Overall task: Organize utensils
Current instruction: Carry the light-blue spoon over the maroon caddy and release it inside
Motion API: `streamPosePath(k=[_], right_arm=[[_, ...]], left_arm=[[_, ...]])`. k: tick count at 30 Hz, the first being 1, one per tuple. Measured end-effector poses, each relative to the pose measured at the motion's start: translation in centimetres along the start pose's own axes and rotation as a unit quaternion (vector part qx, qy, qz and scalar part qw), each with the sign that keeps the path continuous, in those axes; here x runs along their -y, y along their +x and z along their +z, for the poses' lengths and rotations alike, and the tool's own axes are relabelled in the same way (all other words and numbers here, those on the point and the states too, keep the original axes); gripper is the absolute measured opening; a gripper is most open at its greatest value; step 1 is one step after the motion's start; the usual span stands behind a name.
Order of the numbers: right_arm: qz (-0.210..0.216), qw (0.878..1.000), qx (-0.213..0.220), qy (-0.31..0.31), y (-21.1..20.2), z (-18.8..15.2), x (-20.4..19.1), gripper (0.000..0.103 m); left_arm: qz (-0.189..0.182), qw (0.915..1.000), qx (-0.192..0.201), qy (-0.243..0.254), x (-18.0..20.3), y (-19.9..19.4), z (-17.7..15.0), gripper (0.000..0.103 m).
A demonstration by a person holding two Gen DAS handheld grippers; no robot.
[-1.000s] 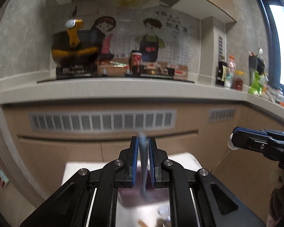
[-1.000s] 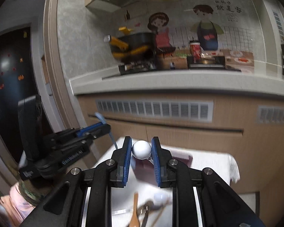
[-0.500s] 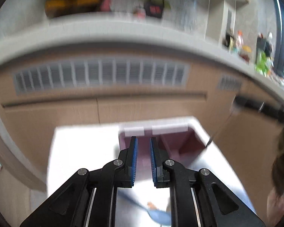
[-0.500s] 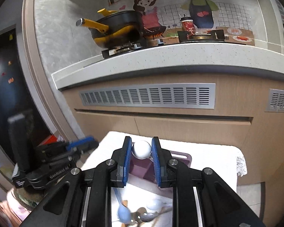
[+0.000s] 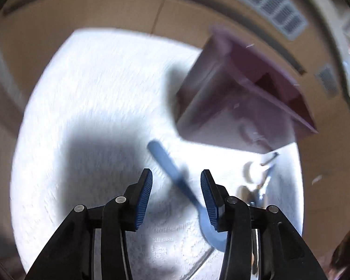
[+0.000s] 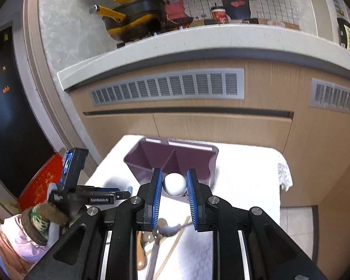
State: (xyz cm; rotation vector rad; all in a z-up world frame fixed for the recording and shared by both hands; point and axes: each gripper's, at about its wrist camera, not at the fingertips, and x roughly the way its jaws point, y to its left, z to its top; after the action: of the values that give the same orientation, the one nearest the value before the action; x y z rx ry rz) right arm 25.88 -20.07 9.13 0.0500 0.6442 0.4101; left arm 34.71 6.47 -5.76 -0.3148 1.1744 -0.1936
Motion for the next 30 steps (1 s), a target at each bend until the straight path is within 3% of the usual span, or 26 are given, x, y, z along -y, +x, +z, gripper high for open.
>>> streamPosePath(k=[2, 6, 9, 12, 19, 22, 26, 28, 30], right_arm=[[0.000, 1.000, -0.004, 0.007, 0.5, -0.5, 0.3, 0.020], [-0.002, 1.000, -0.002, 0.016, 1.0, -1.5, 0.4, 0.020], [0.001, 1.000, 0.003, 0.023, 1.1, -2.1, 0.4, 0.020], [0.017, 0.999, 0.005, 0.039, 1.1, -2.7, 0.8, 0.020], [0.044, 0.997, -0.011, 0.058, 1.0, -3.8, 1.0, 0.020], [0.049, 0.997, -0.014, 0.057, 1.0, -4.2, 0.5, 0.020], [0.056, 0.997, -0.015, 0.057, 0.6, -4.3, 0.0, 0.020], [0.064, 0.996, -0.009, 0.059, 0.0, -3.8, -0.2, 0.020], [0.076, 0.996, 0.012, 0.054, -1.3, -2.4, -0.6, 0.020]], left_arm=[[0.006, 0.9998, -0.013, -0.016, 0.0, 1.0, 0.4, 0.044], [0.032, 0.9995, 0.001, -0.008, 1.4, 1.4, 1.0, 0.043], [0.073, 0.9966, 0.017, 0.034, 3.2, 2.2, 0.1, 0.022], [0.084, 0.9921, 0.058, 0.073, 4.3, 1.4, -1.9, 0.018], [0.048, 0.9824, 0.151, 0.098, 4.2, -3.8, -7.9, 0.012], [0.044, 0.9746, 0.192, 0.107, 4.5, -6.2, -9.1, 0.012], [0.010, 0.9678, 0.228, 0.107, 5.5, -9.8, -8.2, 0.012], [-0.011, 0.9585, 0.261, 0.114, 6.4, -12.4, -7.6, 0.012], [-0.032, 0.9439, 0.302, 0.128, 7.7, -15.8, -6.5, 0.012]])
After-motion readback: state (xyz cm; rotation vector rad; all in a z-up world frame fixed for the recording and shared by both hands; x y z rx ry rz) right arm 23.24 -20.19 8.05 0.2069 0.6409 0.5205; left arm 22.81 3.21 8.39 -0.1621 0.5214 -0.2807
